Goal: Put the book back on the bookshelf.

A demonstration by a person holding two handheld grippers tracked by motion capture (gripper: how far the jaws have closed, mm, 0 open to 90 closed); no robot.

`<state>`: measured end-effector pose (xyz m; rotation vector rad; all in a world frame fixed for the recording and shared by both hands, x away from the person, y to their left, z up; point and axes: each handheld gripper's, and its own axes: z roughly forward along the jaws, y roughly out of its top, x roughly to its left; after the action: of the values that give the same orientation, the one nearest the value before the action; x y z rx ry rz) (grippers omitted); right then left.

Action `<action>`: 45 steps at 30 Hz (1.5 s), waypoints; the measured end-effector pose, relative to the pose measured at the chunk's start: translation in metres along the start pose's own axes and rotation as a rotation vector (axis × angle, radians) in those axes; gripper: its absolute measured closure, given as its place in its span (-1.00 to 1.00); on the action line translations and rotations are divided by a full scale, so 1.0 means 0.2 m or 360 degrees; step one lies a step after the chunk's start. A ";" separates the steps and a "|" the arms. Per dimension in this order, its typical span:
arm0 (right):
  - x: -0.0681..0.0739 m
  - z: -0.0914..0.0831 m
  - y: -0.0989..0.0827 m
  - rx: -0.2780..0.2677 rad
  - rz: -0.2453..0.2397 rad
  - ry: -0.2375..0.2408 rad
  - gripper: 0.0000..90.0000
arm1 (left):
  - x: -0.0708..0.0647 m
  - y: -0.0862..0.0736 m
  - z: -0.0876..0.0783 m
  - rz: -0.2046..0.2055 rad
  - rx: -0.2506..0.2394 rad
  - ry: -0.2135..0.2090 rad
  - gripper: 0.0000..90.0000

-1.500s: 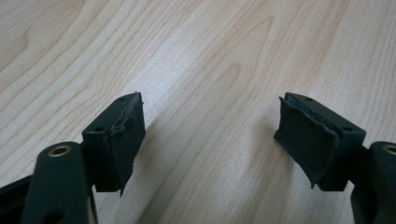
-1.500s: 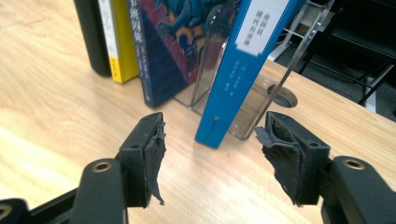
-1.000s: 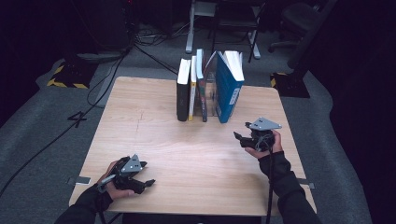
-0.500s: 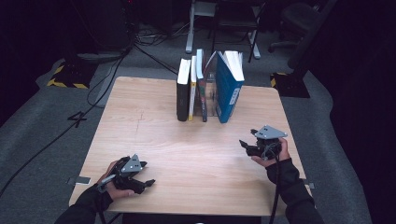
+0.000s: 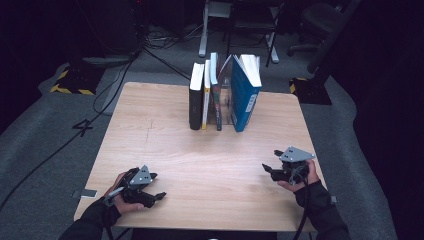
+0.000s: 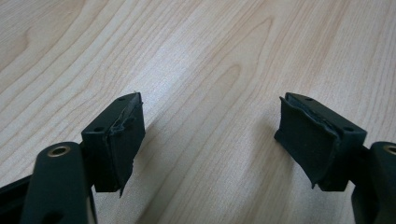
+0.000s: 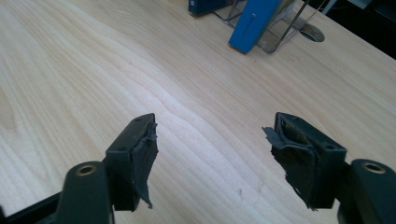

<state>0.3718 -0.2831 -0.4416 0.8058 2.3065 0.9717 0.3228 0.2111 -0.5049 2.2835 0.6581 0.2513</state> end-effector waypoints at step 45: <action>0.00 -0.13 -0.52 0.0086 0.0406 0.0049 -0.39 | 0.02 0.01 0.01 -0.0011 -0.0002 -0.0005 -0.49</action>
<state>0.3221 -0.3536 -0.5046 1.1364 2.3034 1.0379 0.3267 0.2108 -0.5050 2.2798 0.6640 0.2450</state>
